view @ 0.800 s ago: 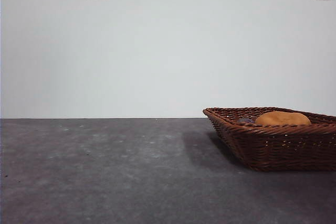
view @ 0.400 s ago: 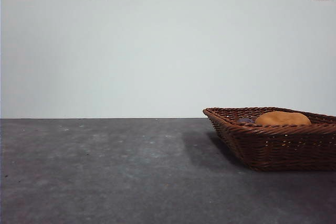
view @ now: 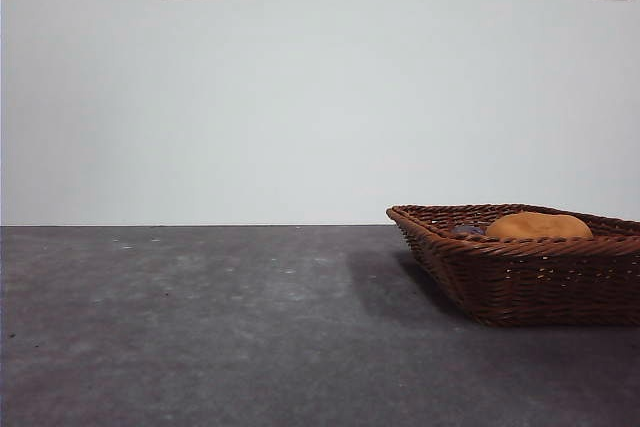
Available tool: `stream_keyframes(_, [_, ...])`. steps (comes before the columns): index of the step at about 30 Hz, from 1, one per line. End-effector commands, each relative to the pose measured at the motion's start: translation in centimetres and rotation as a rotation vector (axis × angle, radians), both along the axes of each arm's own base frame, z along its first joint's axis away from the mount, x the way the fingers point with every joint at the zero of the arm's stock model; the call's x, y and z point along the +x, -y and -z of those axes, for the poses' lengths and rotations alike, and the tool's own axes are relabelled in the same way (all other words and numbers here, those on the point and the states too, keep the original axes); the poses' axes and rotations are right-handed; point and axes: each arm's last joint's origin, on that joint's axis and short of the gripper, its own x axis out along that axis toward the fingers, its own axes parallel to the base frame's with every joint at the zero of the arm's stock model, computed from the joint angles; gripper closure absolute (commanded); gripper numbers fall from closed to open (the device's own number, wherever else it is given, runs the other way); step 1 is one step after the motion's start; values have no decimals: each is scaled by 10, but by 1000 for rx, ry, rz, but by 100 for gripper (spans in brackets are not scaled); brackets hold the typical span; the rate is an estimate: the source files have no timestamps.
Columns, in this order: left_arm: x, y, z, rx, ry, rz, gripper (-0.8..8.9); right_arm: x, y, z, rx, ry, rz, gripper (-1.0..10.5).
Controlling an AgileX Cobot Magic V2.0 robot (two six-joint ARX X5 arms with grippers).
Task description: Help me put the vegetables on the table into the basket
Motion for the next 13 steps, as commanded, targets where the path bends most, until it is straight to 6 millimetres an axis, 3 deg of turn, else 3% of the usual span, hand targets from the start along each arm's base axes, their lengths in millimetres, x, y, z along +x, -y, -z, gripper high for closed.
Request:
stream_keyframes(1, [1, 0, 3, -4, -4, -7, 817, 0, 0, 1, 9, 0, 1, 946])
stream_keyframes(13, [1, 0, 3, -4, -4, -7, 817, 0, 0, 1, 9, 0, 1, 946])
